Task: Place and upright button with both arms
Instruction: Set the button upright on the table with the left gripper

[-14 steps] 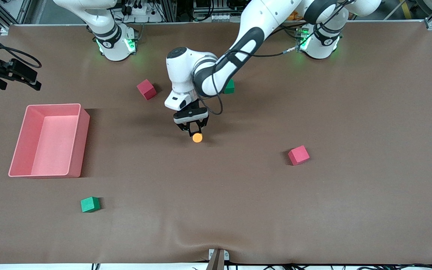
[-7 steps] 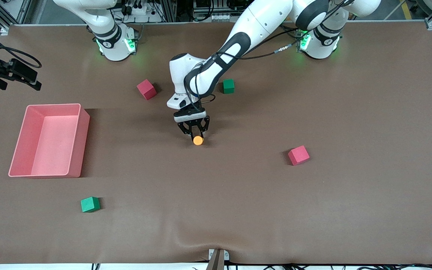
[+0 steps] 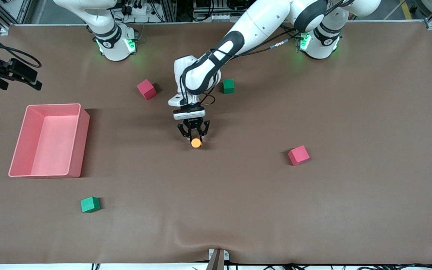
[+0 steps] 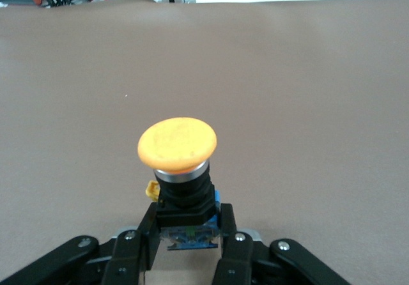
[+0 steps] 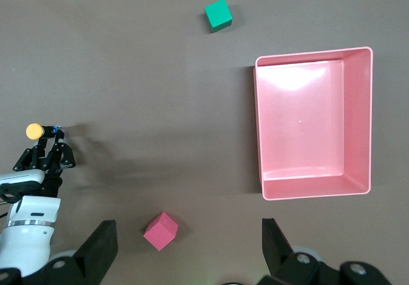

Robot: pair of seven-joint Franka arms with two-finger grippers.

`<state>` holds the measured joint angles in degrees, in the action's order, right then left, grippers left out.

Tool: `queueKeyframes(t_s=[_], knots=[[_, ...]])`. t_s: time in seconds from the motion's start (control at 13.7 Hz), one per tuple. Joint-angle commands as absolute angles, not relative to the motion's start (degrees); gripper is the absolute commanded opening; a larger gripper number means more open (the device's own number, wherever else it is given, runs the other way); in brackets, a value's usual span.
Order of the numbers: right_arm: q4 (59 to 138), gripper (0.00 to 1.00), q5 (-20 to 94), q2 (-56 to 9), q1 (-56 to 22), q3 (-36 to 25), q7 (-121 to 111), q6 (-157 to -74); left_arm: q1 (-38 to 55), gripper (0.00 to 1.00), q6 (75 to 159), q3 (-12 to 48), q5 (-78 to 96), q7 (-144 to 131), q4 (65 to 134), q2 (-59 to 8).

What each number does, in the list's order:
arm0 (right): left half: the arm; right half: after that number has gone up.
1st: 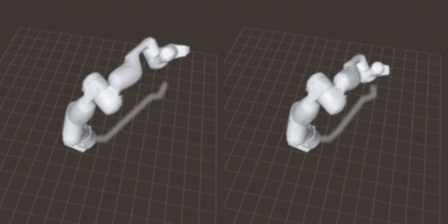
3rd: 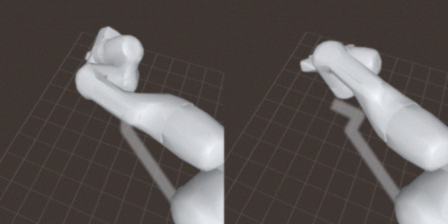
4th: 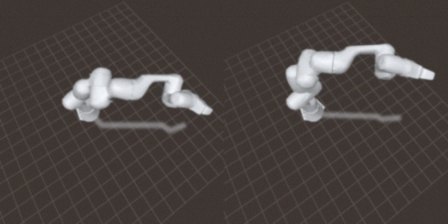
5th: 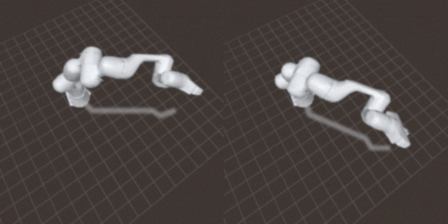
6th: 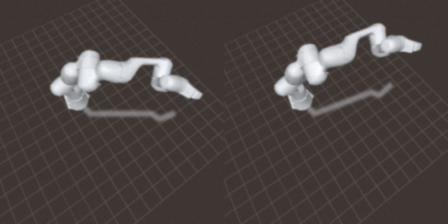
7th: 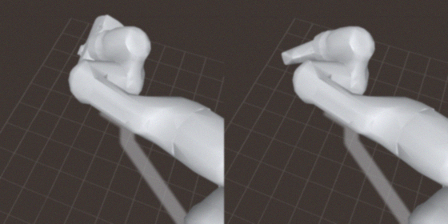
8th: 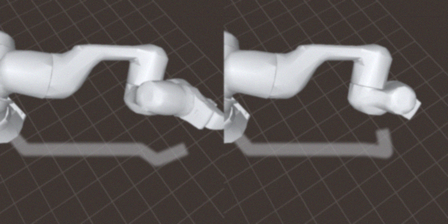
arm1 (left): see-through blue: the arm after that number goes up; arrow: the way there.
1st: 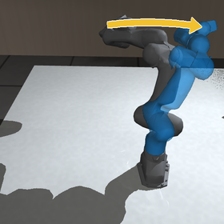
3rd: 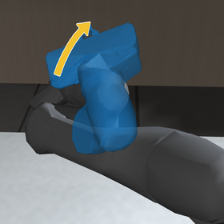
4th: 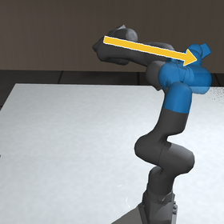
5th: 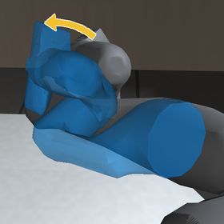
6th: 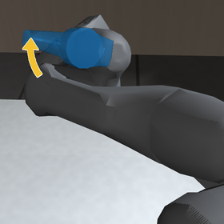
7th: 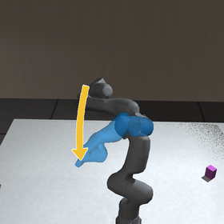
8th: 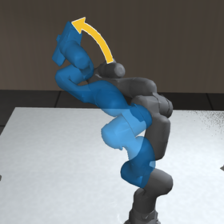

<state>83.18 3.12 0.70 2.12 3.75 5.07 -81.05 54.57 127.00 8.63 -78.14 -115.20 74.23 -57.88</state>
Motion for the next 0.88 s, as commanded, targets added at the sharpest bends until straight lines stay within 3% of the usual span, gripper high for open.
queueKeyframes(t_s=[0.0,0.81], knots=[[82.71,1.0,4.04,0.44,3.43,4.31,4.31,-81.12,55.2,0.0,127.53,7.82,-84.18,-119.87,73.74,-58.97],[82.71,1.0,4.04,0.44,3.43,4.39,4.39,-81.12,55.28,0.0,127.18,7.82,-97.3,-130.87,73.74,-63.02]])
